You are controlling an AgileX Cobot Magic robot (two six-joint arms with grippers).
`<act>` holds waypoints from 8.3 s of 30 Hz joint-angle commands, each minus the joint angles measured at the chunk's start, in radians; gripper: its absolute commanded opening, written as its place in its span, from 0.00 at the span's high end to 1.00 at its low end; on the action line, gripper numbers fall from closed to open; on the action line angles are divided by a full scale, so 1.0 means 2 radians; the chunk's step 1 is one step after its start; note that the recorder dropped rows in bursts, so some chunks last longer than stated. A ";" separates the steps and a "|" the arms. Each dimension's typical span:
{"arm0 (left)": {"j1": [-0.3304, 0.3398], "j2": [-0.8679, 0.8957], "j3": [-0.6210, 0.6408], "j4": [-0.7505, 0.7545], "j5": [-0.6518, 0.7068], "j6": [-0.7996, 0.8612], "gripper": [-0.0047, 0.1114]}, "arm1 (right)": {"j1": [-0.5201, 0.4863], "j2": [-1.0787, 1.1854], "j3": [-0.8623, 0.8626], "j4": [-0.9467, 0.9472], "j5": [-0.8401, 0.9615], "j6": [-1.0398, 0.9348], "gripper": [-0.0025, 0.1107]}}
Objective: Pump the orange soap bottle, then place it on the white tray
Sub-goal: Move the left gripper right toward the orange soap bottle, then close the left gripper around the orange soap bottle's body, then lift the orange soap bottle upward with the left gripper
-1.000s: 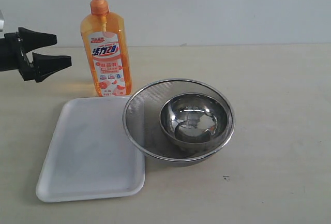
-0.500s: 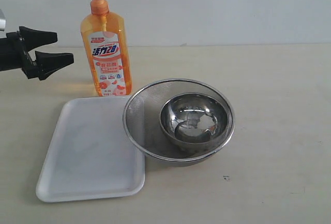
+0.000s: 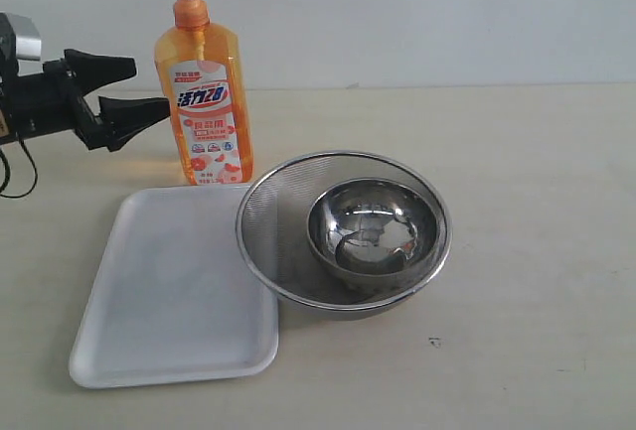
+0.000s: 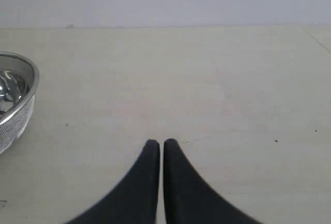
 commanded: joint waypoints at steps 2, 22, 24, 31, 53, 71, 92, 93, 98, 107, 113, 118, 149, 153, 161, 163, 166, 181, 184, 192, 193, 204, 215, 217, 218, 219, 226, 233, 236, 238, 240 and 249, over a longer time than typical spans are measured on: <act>-0.017 0.030 -0.001 -0.089 -0.004 0.027 0.08 | -0.001 -0.002 0.000 -0.003 -0.005 -0.002 0.98; -0.068 0.064 -0.065 -0.008 -0.004 0.025 0.08 | -0.001 -0.002 0.000 -0.003 -0.005 -0.002 0.98; -0.068 0.071 -0.076 -0.008 -0.004 0.025 0.08 | -0.001 -0.002 0.000 -0.003 -0.005 -0.002 0.98; -0.068 0.076 -0.079 -0.006 -0.004 0.027 0.08 | -0.001 -0.002 0.000 -0.003 -0.005 -0.002 0.98; -0.068 0.076 -0.079 0.002 -0.004 0.023 0.08 | -0.001 -0.002 0.000 -0.003 -0.005 -0.002 0.98; -0.089 0.076 -0.079 -0.012 -0.004 0.025 0.08 | -0.001 -0.002 0.000 -0.003 -0.005 -0.002 0.98; -0.090 0.076 -0.079 -0.054 0.003 0.009 0.92 | -0.001 -0.002 0.000 -0.003 -0.005 -0.002 0.98; -0.090 0.076 -0.079 -0.057 0.013 0.003 0.92 | -0.001 -0.002 0.000 -0.003 -0.005 -0.002 0.98; -0.084 0.076 -0.072 -0.103 0.059 -0.003 0.92 | -0.001 -0.002 0.000 -0.003 -0.005 -0.002 0.98; -0.067 0.053 -0.037 -0.133 0.058 0.039 0.92 | -0.001 -0.002 0.000 -0.003 -0.005 -0.002 0.98; -0.070 0.021 0.026 -0.240 0.081 0.145 0.92 | -0.001 -0.002 0.000 -0.003 -0.005 -0.002 0.98; -0.074 0.018 0.050 -0.262 0.061 0.182 0.92 | -0.001 -0.002 0.000 -0.003 -0.005 -0.002 0.98; -0.074 0.018 0.052 -0.254 0.003 0.162 0.23 | -0.001 -0.002 0.000 -0.003 -0.005 -0.002 0.98; -0.074 0.018 0.052 -0.280 0.003 0.162 0.21 | -0.001 -0.002 0.000 -0.003 -0.005 -0.002 0.98; -0.074 0.018 0.052 -0.296 0.003 0.162 0.20 | -0.001 -0.002 0.000 -0.003 -0.005 -0.002 0.98; -0.074 0.018 0.052 -0.296 0.003 0.162 0.20 | -0.001 -0.002 0.000 -0.003 -0.005 -0.002 0.98; -0.078 0.022 0.042 -0.291 0.003 0.162 0.20 | -0.001 -0.002 0.000 -0.003 -0.005 -0.002 0.98; -0.102 0.055 0.002 -0.306 0.007 0.162 0.20 | -0.001 -0.002 0.000 -0.003 -0.005 -0.002 0.98; -0.103 0.065 -0.010 -0.311 0.006 0.162 0.20 | -0.001 -0.002 0.000 -0.003 -0.005 -0.002 0.98; -0.108 0.068 -0.029 -0.315 0.016 0.158 0.20 | -0.001 -0.002 0.000 -0.003 -0.005 -0.002 0.98; -0.109 0.068 -0.032 -0.315 0.022 0.158 0.20 | -0.001 -0.002 0.000 -0.003 -0.005 -0.002 0.98; -0.115 0.096 -0.062 -0.317 0.034 0.156 0.20 | -0.001 -0.002 0.000 -0.003 -0.005 -0.002 0.98; -0.115 0.100 -0.071 -0.326 0.031 0.156 0.22 | -0.001 -0.002 0.000 -0.003 -0.005 -0.002 0.98; -0.115 0.100 -0.073 -0.326 0.030 0.156 0.28 | -0.001 -0.002 0.000 -0.003 -0.005 -0.002 0.98; -0.115 0.100 -0.073 -0.326 0.031 0.156 0.34 | -0.001 -0.002 0.000 -0.003 -0.005 -0.002 0.98; -0.115 0.100 -0.073 -0.326 0.031 0.156 0.41 | -0.001 -0.002 0.000 -0.003 -0.005 -0.002 0.98; -0.115 0.100 -0.074 -0.326 0.031 0.157 0.92 | -0.001 -0.002 0.000 -0.003 -0.005 -0.002 0.98; -0.115 0.099 -0.083 -0.336 0.003 0.155 0.92 | -0.001 -0.002 0.000 -0.003 -0.005 -0.002 0.98; -0.115 0.093 -0.083 -0.338 0.003 0.154 0.92 | -0.001 -0.002 0.000 -0.003 -0.005 -0.002 0.98; -0.115 0.086 -0.083 -0.339 0.004 0.154 0.92 | -0.001 -0.002 0.000 -0.003 -0.005 -0.002 0.98; -0.115 0.077 -0.083 -0.339 0.005 0.154 0.92 | -0.001 -0.002 0.000 -0.003 -0.005 -0.002 0.98; -0.115 0.064 -0.083 -0.339 0.021 0.142 0.92 | -0.001 -0.002 0.000 -0.003 -0.005 -0.002 0.98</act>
